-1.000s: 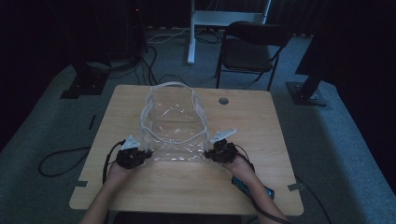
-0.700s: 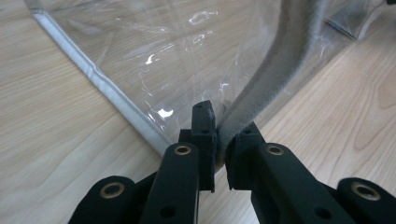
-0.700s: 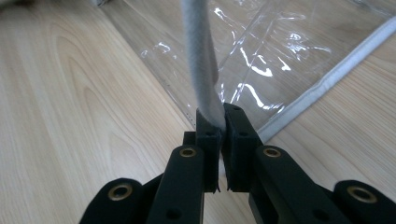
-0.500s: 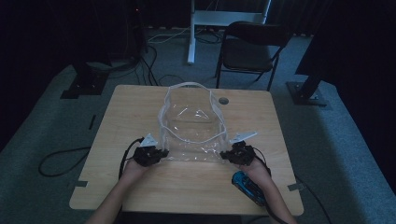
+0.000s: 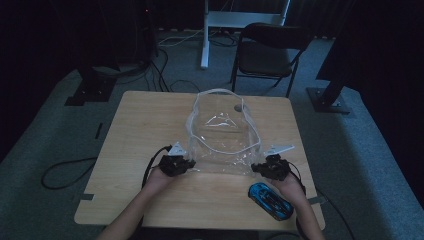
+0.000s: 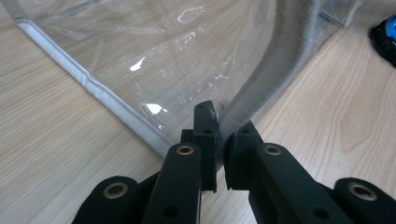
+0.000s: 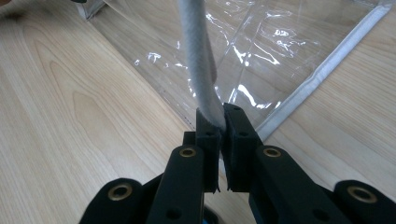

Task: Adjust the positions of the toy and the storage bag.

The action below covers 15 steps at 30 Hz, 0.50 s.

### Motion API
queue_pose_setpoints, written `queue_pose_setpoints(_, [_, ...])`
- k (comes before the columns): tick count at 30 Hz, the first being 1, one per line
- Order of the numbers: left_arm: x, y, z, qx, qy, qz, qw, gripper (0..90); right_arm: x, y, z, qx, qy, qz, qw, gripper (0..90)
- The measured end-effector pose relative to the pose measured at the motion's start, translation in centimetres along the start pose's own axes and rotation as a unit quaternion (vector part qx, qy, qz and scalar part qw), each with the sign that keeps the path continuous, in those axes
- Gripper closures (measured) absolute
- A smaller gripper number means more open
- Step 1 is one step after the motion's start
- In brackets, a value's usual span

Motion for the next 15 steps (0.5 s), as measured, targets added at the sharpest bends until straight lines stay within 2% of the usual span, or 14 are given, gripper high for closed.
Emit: queue_pose_setpoints(15, [1.8,-2.0,1.5,0.020,0.005,-0.023,0.9995,85.8,-2.1,-1.6,-1.8,0.019,-0.004,-0.011,0.9998,85.6])
Point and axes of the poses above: each handheld gripper's, and its own axes: x roughly forward along the jaws, z roughly out of its top, y roughly to its left, the point moved 10 cm from there along x, roughly forward along the jaws, and after that the axes turned 3 degrees about y, right-handed, at the moved point
